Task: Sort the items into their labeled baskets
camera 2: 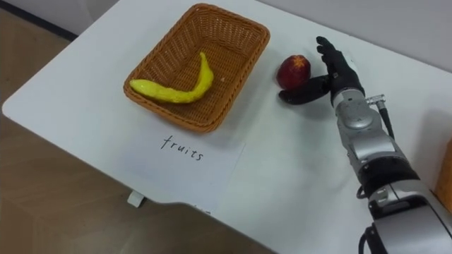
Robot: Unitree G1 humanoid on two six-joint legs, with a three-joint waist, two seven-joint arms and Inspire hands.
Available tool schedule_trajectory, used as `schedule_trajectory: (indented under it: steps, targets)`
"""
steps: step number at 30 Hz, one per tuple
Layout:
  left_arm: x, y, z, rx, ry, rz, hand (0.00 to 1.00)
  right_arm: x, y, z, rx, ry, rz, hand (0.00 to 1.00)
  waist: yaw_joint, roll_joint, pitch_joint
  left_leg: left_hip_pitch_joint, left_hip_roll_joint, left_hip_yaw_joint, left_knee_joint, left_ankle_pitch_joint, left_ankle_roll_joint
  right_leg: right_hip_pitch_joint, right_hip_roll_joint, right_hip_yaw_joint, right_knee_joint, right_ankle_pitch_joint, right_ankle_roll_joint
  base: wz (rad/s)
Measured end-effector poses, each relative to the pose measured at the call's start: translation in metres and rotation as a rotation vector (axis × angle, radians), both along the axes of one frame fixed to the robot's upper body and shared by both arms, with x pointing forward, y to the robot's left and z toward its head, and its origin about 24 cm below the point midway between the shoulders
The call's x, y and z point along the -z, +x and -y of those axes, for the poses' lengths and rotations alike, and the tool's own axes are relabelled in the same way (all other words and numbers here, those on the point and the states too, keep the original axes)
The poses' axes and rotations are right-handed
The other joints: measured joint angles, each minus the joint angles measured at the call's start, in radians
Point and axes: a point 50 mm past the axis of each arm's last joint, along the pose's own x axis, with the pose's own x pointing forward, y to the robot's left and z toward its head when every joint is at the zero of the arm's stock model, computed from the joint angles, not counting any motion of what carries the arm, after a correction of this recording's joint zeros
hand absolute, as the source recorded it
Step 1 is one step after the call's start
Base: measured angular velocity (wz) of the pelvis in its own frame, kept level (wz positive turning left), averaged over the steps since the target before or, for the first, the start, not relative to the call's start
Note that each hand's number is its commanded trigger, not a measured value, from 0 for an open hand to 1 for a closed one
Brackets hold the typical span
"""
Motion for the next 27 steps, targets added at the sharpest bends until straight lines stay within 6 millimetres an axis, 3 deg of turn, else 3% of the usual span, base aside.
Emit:
schedule_trajectory:
  steps: [11, 27]
  targets:
    - [-0.0005, 0.0008, -0.0005, 0.002, 0.004, 0.005, 0.00, 0.0026, 0.0006, -0.0074, -0.036, -0.030, -0.016, 0.00, 0.005, -0.013, 0.0006, 0.012, 0.000, 0.001, -0.008, 0.000, 0.000, 0.013, 0.002, 0.002, -0.007, 0.000, 0.000, 0.00]
    - [-0.0005, 0.0006, -0.0008, 0.003, 0.011, 0.005, 0.00, 0.0027, 0.0004, -0.0054, -0.029, -0.036, -0.024, 0.00, 0.029, -0.013, 0.0019, 0.015, 0.000, 0.002, -0.014, 0.000, 0.000, 0.012, 0.002, 0.003, -0.008, 0.000, 0.000, 0.00]
